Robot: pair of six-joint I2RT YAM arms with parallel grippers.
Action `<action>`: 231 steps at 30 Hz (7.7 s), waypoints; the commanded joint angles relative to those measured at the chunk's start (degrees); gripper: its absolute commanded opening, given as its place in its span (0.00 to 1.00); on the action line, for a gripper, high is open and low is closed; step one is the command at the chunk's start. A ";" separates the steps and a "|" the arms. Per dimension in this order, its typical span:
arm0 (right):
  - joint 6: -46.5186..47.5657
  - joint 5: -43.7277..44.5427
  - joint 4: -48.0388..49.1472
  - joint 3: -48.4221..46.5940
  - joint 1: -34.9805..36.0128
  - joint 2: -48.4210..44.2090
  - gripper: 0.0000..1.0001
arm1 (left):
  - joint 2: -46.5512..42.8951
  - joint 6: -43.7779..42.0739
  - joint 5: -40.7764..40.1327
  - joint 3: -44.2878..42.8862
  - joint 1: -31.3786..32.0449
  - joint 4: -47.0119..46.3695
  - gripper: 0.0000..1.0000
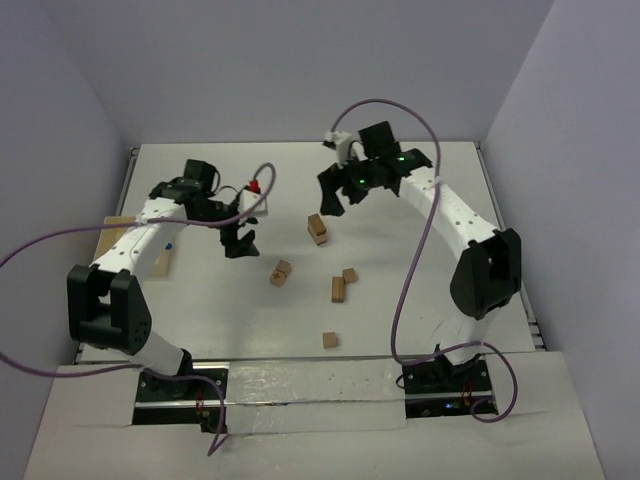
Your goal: Build the wood block tower
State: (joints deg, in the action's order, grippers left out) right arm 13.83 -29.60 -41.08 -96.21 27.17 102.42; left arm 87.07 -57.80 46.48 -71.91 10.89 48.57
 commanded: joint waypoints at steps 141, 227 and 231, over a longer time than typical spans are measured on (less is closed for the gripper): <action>-9.79 -9.09 13.77 25.64 -25.06 -25.23 1.00 | 36.20 37.50 -32.15 -39.17 26.48 -2.92 0.11; -9.46 -11.68 13.48 24.93 -24.97 -23.32 1.00 | 36.98 35.59 -36.46 -37.04 27.67 -5.95 0.47; -9.53 -11.79 13.48 24.85 -24.97 -23.32 1.00 | 35.55 34.82 -36.63 -35.55 28.00 -6.64 0.47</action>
State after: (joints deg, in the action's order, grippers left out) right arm 4.12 -40.18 -28.25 -68.38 2.58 79.02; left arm 124.78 -21.81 9.91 -109.20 37.95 43.36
